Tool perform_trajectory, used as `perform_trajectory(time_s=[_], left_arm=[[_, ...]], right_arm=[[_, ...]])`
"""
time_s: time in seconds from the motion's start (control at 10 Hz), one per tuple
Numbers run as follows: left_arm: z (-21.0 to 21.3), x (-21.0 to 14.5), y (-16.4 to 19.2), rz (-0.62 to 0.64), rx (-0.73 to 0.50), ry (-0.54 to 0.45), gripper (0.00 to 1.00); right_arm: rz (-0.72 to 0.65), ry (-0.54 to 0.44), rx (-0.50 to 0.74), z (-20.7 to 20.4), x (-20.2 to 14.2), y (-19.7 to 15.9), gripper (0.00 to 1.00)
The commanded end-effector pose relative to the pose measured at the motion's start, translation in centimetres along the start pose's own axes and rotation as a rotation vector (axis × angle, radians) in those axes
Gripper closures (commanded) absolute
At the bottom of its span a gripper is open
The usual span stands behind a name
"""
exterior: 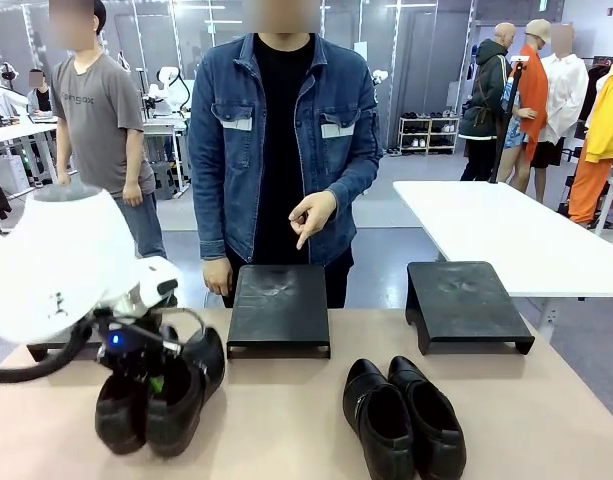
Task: Place the shoes on the stand as instructed by the person.
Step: Pick up one pair of Shoes and place it on the Shoes Stand indicated by the person.
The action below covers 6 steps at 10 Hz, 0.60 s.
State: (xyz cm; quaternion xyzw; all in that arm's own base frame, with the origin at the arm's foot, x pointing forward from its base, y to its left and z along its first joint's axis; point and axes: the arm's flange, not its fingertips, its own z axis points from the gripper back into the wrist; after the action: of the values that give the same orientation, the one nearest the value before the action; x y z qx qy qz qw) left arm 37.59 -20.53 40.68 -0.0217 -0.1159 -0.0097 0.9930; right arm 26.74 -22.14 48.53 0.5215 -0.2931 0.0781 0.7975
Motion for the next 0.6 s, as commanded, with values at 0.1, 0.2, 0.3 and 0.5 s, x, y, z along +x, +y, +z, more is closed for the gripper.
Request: perform_trajectory(time_s=[0.1, 0.2, 0.3, 0.5], left_arm=[[8.9, 2.1, -2.6, -0.037, -0.072, -0.133, 1.00], [10.8, 3.2, -3.5, -0.042, -0.079, -0.173, 1.00], [12.6, 4.5, -4.7, -0.033, -0.097, -0.218, 1.00], [14.0, 6.9, -7.4, -0.007, -0.140, -0.282, 1.00]], right_arm=[[0.019, -0.010, 0.011, 0.1, 0.1, 0.1, 0.00], [0.019, -0.010, 0.011, 0.1, 0.1, 0.1, 0.00], [0.019, -0.010, 0.011, 0.1, 0.1, 0.1, 0.00], [0.019, -0.010, 0.011, 0.1, 0.1, 0.1, 0.00]])
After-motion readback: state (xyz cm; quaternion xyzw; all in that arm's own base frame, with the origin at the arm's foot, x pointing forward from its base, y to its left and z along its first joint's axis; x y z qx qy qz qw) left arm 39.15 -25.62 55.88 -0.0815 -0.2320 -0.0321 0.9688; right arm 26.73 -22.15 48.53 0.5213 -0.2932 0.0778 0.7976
